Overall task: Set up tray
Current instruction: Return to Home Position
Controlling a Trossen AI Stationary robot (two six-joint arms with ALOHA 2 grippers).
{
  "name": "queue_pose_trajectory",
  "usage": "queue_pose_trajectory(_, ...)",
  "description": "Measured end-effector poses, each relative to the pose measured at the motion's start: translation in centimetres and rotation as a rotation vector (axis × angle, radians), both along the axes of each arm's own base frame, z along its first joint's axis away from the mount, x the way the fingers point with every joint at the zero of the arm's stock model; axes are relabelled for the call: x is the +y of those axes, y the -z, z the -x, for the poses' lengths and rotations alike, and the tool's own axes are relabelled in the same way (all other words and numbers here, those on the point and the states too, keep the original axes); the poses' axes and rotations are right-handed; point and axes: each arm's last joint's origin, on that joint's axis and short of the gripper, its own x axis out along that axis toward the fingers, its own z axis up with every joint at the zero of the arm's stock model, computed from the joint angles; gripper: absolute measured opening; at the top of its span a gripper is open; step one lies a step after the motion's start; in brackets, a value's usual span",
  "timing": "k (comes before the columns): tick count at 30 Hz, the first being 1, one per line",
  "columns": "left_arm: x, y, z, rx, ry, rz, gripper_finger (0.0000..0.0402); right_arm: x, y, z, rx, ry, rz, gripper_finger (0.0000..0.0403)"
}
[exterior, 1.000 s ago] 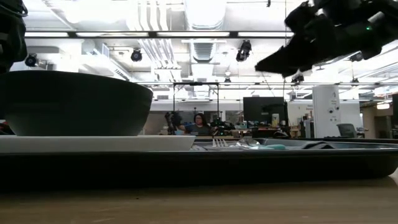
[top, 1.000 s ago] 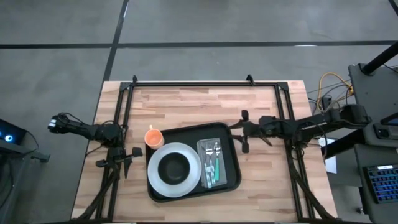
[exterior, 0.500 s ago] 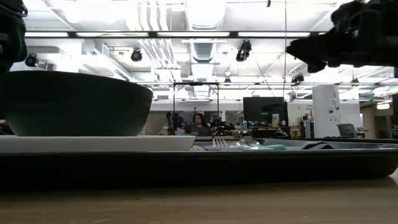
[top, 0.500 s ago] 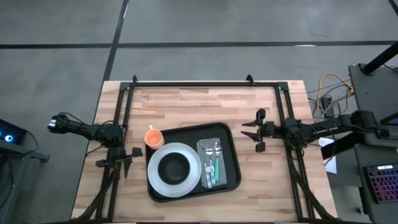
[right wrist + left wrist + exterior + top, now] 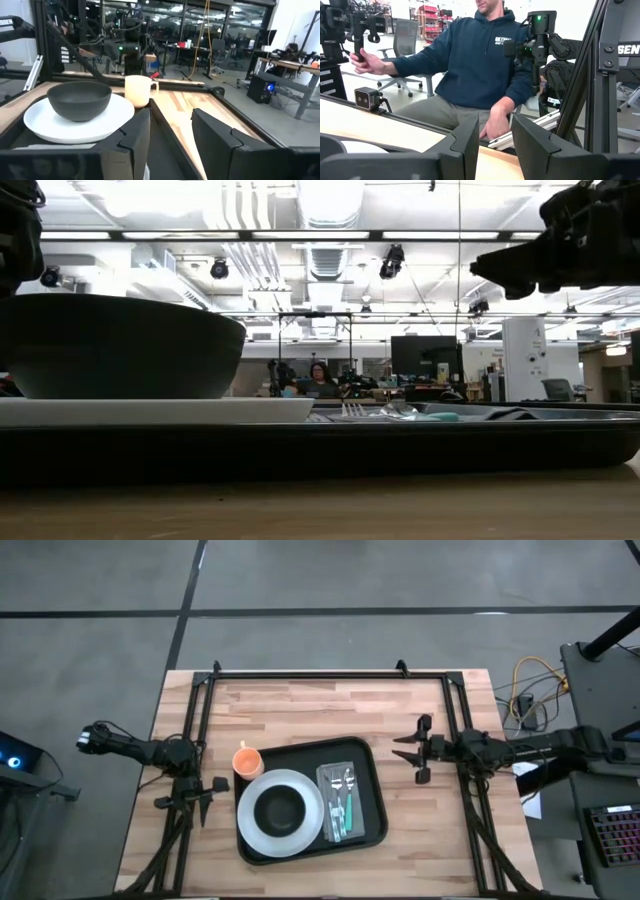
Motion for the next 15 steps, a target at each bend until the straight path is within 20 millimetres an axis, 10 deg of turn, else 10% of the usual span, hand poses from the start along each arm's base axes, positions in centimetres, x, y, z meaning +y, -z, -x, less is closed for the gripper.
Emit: queue_pose_trajectory(15, 0.0, 0.0, 0.0, 0.000, 0.000, 0.000, 0.0098, -0.2, 0.9, 1.6, 0.109, 0.081, -0.018, 0.0133)
